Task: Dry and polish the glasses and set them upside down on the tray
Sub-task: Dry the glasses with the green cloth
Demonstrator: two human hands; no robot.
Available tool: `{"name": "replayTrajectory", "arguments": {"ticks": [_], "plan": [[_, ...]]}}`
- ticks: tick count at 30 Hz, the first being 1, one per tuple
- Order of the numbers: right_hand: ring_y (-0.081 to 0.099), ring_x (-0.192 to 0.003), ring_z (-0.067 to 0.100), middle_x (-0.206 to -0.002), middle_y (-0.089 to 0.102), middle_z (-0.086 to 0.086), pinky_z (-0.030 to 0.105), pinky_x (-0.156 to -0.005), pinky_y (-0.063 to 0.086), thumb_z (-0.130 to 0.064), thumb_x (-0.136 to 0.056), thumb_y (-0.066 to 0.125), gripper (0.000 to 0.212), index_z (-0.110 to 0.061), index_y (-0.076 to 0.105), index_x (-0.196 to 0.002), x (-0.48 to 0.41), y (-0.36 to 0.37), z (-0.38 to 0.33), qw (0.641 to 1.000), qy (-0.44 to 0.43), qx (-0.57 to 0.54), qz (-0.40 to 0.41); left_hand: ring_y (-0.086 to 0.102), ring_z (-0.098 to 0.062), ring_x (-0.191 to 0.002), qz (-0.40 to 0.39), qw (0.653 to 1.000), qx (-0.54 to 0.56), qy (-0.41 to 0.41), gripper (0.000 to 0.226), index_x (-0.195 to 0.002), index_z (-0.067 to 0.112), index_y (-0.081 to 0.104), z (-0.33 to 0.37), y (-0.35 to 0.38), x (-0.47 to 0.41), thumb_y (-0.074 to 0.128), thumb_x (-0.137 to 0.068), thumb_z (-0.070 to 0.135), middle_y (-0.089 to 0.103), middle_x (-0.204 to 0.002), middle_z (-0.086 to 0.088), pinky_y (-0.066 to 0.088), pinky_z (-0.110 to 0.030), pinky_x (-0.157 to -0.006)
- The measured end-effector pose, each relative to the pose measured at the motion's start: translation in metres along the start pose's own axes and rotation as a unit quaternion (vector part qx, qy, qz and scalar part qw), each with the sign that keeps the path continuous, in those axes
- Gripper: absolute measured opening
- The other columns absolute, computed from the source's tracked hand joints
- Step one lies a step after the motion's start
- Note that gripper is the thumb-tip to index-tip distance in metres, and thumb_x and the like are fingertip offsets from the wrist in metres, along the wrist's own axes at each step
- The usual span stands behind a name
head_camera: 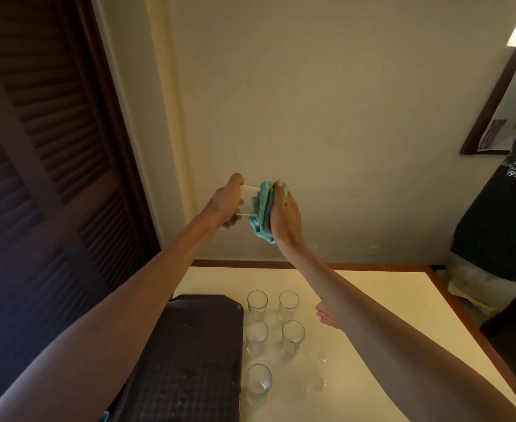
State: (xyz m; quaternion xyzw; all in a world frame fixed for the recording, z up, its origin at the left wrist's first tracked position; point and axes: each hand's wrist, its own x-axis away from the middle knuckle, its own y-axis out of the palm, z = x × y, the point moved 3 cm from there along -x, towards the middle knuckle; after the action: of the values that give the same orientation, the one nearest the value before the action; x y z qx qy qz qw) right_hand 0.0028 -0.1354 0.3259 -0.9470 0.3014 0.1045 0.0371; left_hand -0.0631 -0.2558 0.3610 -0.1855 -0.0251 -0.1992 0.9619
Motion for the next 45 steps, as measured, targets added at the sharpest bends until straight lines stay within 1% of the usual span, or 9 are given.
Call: {"name": "replayTrajectory", "arguments": {"ticks": [7, 12, 15, 21, 24, 33, 36, 40, 45], "plan": [[0.055, -0.055, 0.014, -0.068, 0.054, 0.005, 0.023, -0.047, 0.046, -0.034, -0.108, 0.026, 0.044, -0.010, 0.051, -0.082, -0.010, -0.006, -0.016, 0.998, -0.052, 0.011, -0.031, 0.052, -0.021, -0.064, 0.042, 0.997, 0.007, 0.060, 0.057, -0.092, 0.010, 0.060, 0.000, 0.003, -0.003, 0.028, -0.097, 0.056, 0.060, -0.077, -0.010, 0.042, -0.032, -0.060], [0.058, -0.063, 0.021, -0.067, 0.064, 0.010, 0.024, -0.050, 0.048, -0.054, -0.101, 0.034, 0.053, -0.009, 0.059, -0.089, -0.020, -0.015, -0.009, 0.952, 0.259, 0.010, -0.164, 0.048, -0.014, -0.056, 0.149, 0.900, -0.111, 0.393, 0.053, -0.090, 0.009, 0.052, -0.011, 0.000, -0.007, 0.032, -0.097, 0.058, 0.053, -0.065, -0.001, 0.037, -0.028, -0.053], [0.060, -0.069, 0.021, -0.079, 0.066, 0.012, 0.025, -0.048, 0.049, -0.065, -0.093, 0.039, 0.065, -0.005, 0.063, -0.091, -0.022, -0.017, 0.006, 0.921, 0.340, 0.031, -0.189, 0.046, -0.014, -0.050, 0.143, 0.872, -0.125, 0.451, 0.047, -0.089, 0.010, 0.049, -0.021, -0.003, -0.012, 0.034, -0.101, 0.053, 0.048, -0.061, 0.003, 0.035, -0.027, -0.049], [0.060, -0.064, 0.019, -0.074, 0.060, 0.009, 0.031, -0.062, 0.051, -0.045, -0.106, 0.022, 0.052, -0.011, 0.056, -0.087, -0.026, 0.004, 0.005, 0.985, 0.130, 0.017, -0.113, 0.048, -0.020, -0.068, 0.056, 0.994, -0.019, 0.091, 0.051, -0.087, 0.015, 0.055, -0.012, 0.000, -0.028, 0.029, -0.095, 0.058, 0.054, -0.074, -0.004, 0.038, -0.031, -0.059], [0.060, -0.065, 0.020, -0.075, 0.060, 0.010, 0.031, -0.058, 0.051, -0.041, -0.107, 0.019, 0.052, -0.010, 0.055, -0.088, -0.026, 0.008, 0.005, 0.994, 0.046, 0.059, -0.075, 0.046, -0.019, -0.062, 0.019, 0.999, 0.027, -0.004, 0.048, -0.089, 0.011, 0.057, -0.008, -0.001, -0.029, 0.032, -0.102, 0.050, 0.053, -0.072, -0.006, 0.036, -0.029, -0.056], [0.054, -0.043, 0.016, -0.065, 0.061, 0.012, 0.019, -0.036, 0.041, -0.062, -0.096, 0.035, 0.067, 0.000, 0.061, -0.088, -0.033, -0.003, 0.013, 0.901, 0.349, -0.023, -0.258, 0.053, -0.018, -0.052, 0.138, 0.860, -0.165, 0.462, 0.045, -0.092, 0.011, 0.053, -0.024, -0.015, -0.034, 0.036, -0.103, 0.051, 0.057, -0.065, 0.000, 0.042, -0.031, -0.050], [0.056, -0.050, 0.016, -0.070, 0.060, 0.012, 0.021, -0.043, 0.047, -0.052, -0.102, 0.031, 0.055, -0.004, 0.057, -0.090, -0.034, 0.004, 0.014, 0.939, 0.276, -0.045, -0.200, 0.051, -0.020, -0.057, 0.126, 0.899, -0.116, 0.402, 0.051, -0.090, 0.009, 0.052, -0.024, -0.013, -0.037, 0.035, -0.099, 0.056, 0.055, -0.067, -0.007, 0.039, -0.034, -0.055], [0.060, -0.068, 0.019, -0.075, 0.059, 0.010, 0.029, -0.062, 0.051, -0.046, -0.106, 0.022, 0.051, -0.011, 0.055, -0.089, -0.037, 0.012, 0.017, 0.989, 0.083, 0.043, -0.114, 0.053, -0.023, -0.073, 0.070, 0.993, -0.022, 0.089, 0.050, -0.088, 0.013, 0.058, -0.020, -0.005, -0.043, 0.032, -0.098, 0.054, 0.057, -0.079, -0.009, 0.043, -0.036, -0.067], [0.054, -0.054, 0.007, -0.070, 0.054, 0.004, 0.022, -0.052, 0.048, -0.041, -0.107, 0.020, 0.047, -0.013, 0.049, -0.083, -0.042, 0.013, 0.007, 0.991, 0.005, 0.067, -0.112, 0.048, -0.020, -0.066, 0.052, 0.994, 0.092, -0.019, 0.051, -0.092, 0.008, 0.060, -0.020, -0.004, -0.044, 0.035, -0.100, 0.051, 0.055, -0.077, -0.008, 0.039, -0.031, -0.059]]}}
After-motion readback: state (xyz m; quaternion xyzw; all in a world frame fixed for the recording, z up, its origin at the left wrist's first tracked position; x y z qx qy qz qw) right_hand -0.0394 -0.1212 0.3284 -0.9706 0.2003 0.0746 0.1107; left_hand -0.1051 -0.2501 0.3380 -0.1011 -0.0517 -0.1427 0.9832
